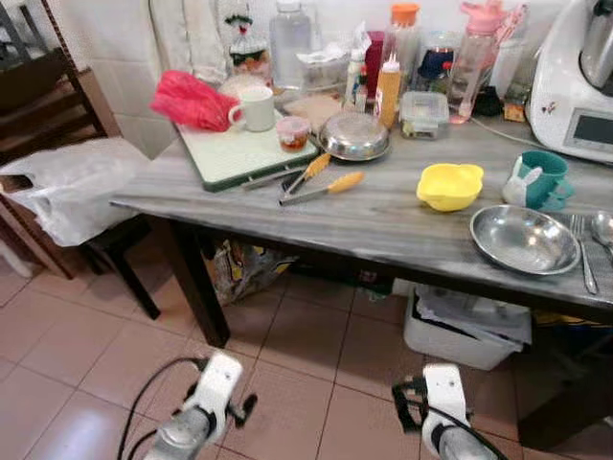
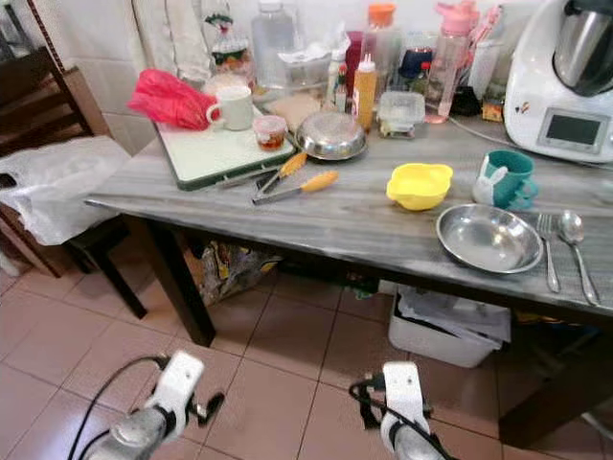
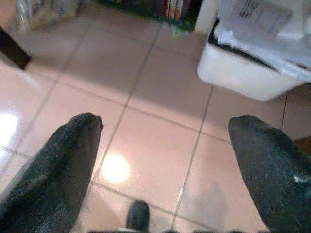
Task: Setting the table
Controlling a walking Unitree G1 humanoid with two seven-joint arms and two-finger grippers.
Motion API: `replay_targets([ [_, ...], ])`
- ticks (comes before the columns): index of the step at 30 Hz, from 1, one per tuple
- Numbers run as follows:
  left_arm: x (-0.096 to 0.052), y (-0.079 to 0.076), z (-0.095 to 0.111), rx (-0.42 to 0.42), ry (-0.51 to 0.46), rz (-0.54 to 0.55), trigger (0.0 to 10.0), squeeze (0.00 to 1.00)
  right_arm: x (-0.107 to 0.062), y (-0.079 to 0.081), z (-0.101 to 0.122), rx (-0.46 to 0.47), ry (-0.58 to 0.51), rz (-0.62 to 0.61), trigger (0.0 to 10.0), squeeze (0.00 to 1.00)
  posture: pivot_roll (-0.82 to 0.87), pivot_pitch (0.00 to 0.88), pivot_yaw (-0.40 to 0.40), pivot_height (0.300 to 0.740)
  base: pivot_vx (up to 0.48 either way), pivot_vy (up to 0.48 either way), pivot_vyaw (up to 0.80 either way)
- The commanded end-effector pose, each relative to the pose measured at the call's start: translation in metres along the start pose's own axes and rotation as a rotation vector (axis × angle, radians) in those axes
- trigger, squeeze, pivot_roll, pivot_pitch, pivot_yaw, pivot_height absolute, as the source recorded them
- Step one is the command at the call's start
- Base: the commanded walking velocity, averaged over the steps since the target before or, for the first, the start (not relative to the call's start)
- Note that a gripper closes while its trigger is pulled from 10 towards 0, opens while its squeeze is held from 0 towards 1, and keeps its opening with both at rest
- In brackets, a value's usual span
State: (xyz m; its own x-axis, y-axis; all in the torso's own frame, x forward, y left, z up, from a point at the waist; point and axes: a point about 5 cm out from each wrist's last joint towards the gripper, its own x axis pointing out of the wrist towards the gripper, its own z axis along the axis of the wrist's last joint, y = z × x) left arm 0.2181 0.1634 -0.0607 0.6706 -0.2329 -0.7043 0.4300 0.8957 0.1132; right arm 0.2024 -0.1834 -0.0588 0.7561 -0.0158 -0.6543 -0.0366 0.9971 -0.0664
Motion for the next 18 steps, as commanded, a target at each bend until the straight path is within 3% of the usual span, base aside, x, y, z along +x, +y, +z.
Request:
replay_targets([
  [1,0.001,-0.003,-0.005,0.043,0.051,-0.013,10.0,0.0,0.0,0.002,-0.013,-0.019,0.066,0.006,10.0,0.0,-0.12,0.0,0.064,0.74,0.0,0.0,0.0],
  [5,0.001,-0.015,-0.014,0.018,0.122,-0.049,10.0,0.0,-0.005,-0.001,-0.041,-0.002,0.222,0.002,10.0,0.0,-0.13,0.0,0.071,0.74,0.0,0.0,0.0],
  [18,0.001,-0.015,-0.014,0.018,0.122,-0.049,10.0,0.0,-0.005,-0.001,-0.041,-0.002,0.222,0.002,10.0,0.0,-0.13,0.0,0.071,0.74,0.0,0.0,0.0],
])
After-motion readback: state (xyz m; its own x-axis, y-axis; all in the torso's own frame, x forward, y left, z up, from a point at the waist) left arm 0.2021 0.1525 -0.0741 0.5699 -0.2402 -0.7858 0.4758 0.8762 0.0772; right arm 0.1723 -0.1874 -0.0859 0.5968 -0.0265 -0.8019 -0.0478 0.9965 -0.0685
